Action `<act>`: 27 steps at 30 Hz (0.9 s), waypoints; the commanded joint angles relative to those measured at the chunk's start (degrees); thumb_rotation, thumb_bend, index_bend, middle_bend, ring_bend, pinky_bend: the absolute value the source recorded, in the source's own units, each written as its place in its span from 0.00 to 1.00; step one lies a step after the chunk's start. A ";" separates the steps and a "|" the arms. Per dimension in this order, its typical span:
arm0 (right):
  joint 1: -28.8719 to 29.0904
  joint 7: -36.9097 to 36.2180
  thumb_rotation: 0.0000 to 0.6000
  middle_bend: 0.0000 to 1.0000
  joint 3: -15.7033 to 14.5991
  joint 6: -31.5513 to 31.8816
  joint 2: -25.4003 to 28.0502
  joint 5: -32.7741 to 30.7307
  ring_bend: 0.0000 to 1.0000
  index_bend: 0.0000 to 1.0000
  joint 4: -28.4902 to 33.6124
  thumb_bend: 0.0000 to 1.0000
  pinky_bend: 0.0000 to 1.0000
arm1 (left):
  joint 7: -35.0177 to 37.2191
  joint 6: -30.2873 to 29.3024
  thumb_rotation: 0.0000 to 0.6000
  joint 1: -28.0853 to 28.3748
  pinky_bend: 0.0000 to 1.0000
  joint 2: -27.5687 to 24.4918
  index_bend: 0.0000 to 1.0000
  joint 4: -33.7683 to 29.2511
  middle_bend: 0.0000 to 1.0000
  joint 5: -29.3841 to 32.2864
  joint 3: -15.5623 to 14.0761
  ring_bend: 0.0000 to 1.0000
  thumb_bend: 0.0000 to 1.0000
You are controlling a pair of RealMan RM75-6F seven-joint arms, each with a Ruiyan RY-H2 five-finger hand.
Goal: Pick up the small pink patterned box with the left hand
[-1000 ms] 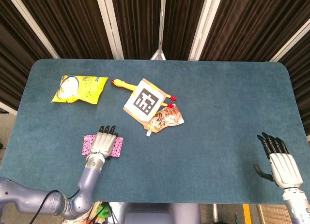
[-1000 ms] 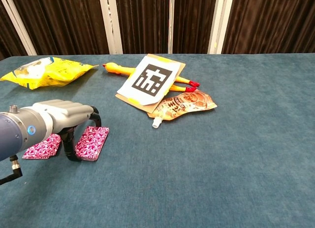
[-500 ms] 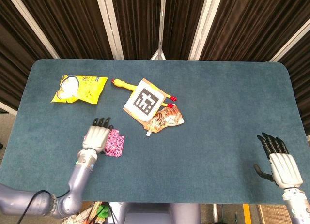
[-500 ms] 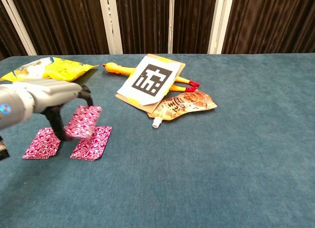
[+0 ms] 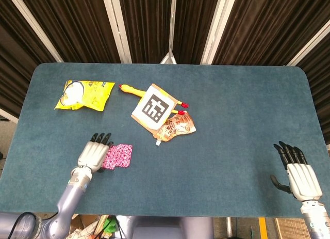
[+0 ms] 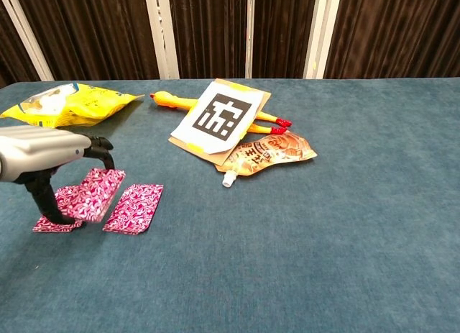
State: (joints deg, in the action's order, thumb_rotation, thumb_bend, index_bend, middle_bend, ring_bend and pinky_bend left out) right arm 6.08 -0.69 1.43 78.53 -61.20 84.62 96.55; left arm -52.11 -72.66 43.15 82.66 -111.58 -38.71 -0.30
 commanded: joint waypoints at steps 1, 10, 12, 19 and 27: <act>-0.05 0.01 1.00 0.00 0.01 0.07 -0.02 -0.03 0.00 0.00 -0.04 0.36 0.02 | 0.91 0.57 1.00 -0.86 0.00 -0.63 0.48 -2.66 0.00 -4.04 -2.19 0.00 0.44; -0.10 -0.02 1.00 0.00 0.12 0.20 -0.20 -0.16 0.00 0.00 0.00 0.36 0.02 | -1.85 3.19 1.00 0.33 0.00 1.62 0.46 -3.62 0.00 -9.08 -4.65 0.00 0.44; -0.12 -0.26 1.00 0.00 0.24 0.33 -0.17 -0.22 0.00 0.00 0.00 0.36 0.02 | -3.46 3.99 1.00 1.09 0.00 2.69 0.45 -2.95 0.00 -8.93 -4.86 0.00 0.44; -0.13 -0.85 1.00 0.00 0.42 0.44 -0.13 -0.31 0.00 0.00 -0.05 0.36 0.02 | -6.93 5.92 1.00 3.07 0.00 4.97 0.34 -1.98 0.00 -5.29 -4.82 0.00 0.38; -0.24 -1.10 1.00 0.00 0.53 1.00 -0.31 0.04 0.00 0.00 -0.15 0.36 0.02 | -8.53 7.04 1.00 4.62 0.00 6.57 0.19 -0.97 0.00 -2.15 -4.79 0.00 0.30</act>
State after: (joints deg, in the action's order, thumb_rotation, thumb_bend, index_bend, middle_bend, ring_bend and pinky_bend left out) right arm 5.84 -1.79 1.95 79.53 -61.51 84.67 96.40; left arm -60.55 -65.73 47.64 89.14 -112.63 -41.01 -5.07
